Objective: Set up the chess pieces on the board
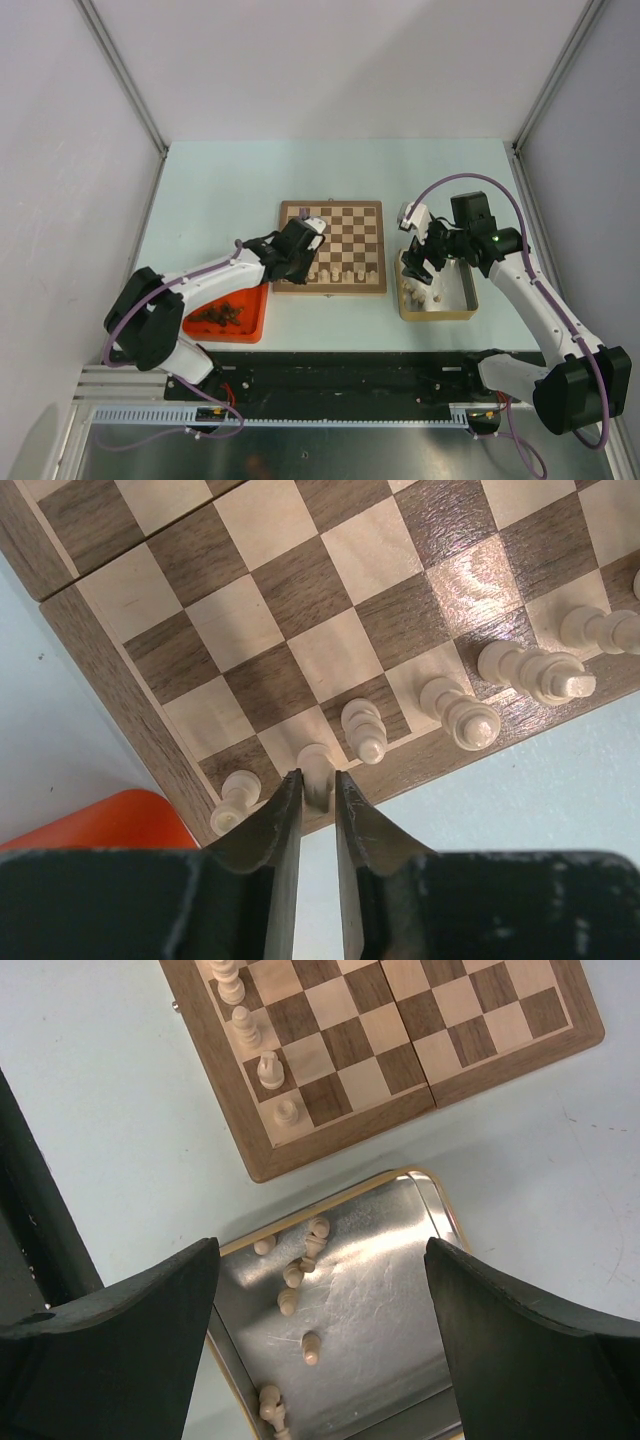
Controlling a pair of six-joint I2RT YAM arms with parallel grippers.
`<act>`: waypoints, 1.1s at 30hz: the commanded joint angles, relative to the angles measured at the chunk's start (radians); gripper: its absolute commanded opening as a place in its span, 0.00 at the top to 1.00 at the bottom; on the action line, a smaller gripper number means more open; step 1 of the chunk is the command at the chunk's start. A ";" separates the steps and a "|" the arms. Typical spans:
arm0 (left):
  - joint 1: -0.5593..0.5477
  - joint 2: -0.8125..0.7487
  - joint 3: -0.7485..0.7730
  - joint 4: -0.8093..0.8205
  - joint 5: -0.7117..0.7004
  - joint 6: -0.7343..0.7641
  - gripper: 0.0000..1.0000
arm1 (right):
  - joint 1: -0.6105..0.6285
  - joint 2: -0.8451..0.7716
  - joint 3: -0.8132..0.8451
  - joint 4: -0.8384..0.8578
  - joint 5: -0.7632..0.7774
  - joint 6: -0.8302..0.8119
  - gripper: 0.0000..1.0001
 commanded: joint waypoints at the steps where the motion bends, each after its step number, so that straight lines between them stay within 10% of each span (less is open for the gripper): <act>1: 0.007 0.004 0.033 0.019 0.006 0.010 0.76 | -0.006 0.000 0.000 0.013 0.000 0.002 0.12; 22: 0.010 -0.197 0.088 -0.028 -0.038 -0.002 0.50 | -0.061 -0.017 0.002 0.042 -0.082 0.057 0.09; 33: 0.117 -0.482 0.055 -0.005 0.074 0.108 0.02 | -0.327 0.048 0.007 -0.014 -0.184 0.093 0.00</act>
